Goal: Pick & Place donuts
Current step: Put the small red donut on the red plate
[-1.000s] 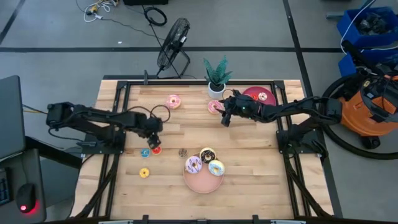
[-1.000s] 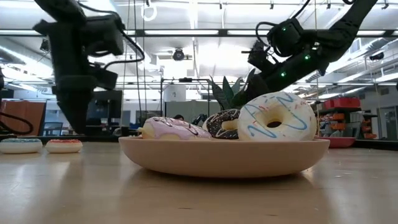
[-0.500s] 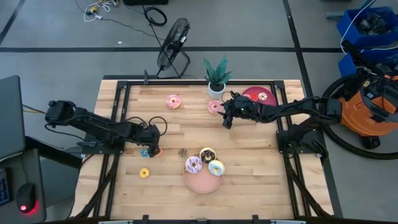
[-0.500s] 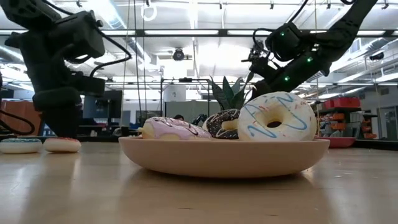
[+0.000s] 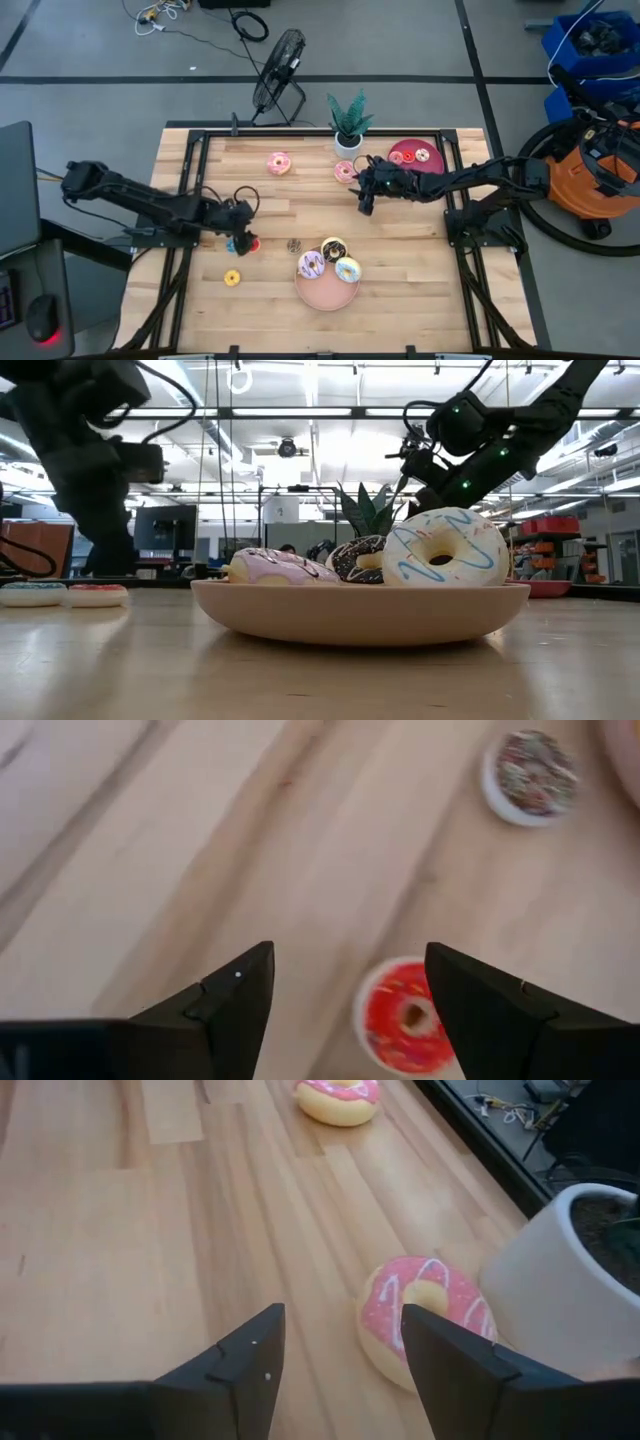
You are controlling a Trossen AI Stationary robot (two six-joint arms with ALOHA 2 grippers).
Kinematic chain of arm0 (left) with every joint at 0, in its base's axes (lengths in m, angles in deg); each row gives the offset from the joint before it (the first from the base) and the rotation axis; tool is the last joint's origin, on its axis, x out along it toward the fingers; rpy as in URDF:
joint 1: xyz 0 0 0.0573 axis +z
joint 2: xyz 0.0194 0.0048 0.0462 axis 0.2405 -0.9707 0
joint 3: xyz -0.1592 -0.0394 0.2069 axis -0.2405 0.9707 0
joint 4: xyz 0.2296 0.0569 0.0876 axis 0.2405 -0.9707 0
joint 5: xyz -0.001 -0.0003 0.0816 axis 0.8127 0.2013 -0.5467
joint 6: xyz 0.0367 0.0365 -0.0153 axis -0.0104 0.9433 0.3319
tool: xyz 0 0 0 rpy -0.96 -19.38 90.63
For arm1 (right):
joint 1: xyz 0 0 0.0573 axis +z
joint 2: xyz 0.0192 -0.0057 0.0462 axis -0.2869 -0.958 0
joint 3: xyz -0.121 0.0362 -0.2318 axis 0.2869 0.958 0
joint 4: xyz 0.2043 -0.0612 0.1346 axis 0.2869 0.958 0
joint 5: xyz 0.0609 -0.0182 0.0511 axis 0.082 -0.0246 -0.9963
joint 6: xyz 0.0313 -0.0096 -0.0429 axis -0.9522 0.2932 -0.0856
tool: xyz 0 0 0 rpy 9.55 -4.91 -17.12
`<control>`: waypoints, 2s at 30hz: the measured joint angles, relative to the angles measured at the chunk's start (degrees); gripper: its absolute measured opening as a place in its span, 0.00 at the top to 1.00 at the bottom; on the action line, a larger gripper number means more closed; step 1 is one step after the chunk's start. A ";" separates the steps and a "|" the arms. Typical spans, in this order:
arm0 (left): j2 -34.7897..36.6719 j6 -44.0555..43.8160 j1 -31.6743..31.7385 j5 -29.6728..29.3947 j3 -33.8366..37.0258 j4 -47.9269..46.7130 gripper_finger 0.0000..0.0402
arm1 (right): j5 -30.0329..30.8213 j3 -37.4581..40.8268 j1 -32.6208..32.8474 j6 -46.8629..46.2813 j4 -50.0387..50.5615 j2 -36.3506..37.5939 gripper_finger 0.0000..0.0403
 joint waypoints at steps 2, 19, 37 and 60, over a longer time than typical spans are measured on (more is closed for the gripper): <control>0.04 -1.55 -2.08 -0.03 0.00 0.13 0.34 | 0.00 0.00 0.33 0.00 0.00 0.00 0.48; -0.09 -7.87 -10.21 -3.11 7.92 9.32 0.36 | 0.04 0.00 0.70 0.00 -0.03 0.00 0.48; -0.11 -4.50 -10.10 -3.18 8.41 13.36 0.82 | 0.09 0.00 0.98 0.30 -0.10 0.02 0.48; -2.10 25.69 2.02 -14.93 6.73 44.72 0.99 | -14.95 0.00 7.31 7.54 -11.50 0.02 0.48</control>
